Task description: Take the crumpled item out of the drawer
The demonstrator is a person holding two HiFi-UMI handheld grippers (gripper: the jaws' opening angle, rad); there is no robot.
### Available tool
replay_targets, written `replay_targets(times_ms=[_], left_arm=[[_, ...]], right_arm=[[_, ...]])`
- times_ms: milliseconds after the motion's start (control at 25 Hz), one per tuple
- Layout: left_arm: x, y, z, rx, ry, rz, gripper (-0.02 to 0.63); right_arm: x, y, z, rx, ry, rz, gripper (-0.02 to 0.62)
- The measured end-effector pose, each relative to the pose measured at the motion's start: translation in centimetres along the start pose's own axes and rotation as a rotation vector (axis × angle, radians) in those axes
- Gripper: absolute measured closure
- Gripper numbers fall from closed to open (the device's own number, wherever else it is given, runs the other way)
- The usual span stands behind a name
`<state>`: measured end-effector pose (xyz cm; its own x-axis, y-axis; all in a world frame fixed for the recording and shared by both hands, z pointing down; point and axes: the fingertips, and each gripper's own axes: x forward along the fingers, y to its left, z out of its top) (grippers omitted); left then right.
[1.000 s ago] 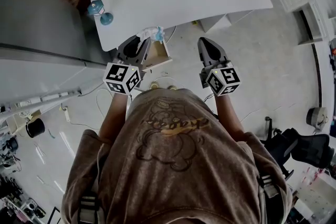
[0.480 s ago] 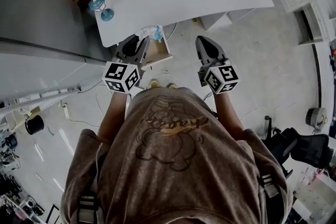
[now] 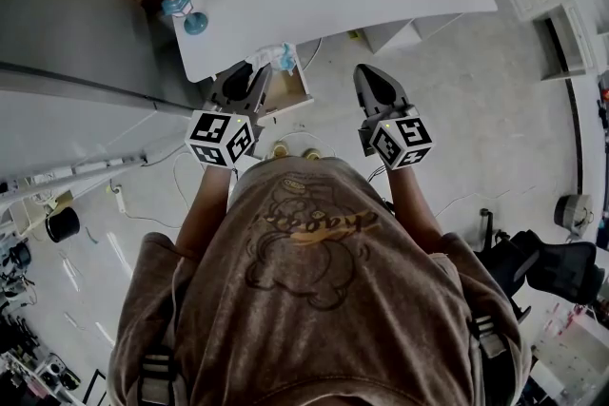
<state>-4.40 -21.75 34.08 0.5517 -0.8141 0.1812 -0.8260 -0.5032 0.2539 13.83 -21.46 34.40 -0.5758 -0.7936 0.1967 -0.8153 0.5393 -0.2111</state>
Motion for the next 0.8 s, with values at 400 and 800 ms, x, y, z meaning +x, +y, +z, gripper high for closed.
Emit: replay_targets(times_ms=[400, 800], left_arm=[[-0.4, 0.6, -0.7, -0.019, 0.015, 0.012, 0.508], [-0.7, 1.0, -1.1, -0.033, 0.026, 0.019, 0.506]], right_arm=[[0.1, 0.2, -0.1, 0.019, -0.007, -0.017, 0.598], [0.0, 0.4, -0.5, 0.027, -0.004, -0.025, 0.598]])
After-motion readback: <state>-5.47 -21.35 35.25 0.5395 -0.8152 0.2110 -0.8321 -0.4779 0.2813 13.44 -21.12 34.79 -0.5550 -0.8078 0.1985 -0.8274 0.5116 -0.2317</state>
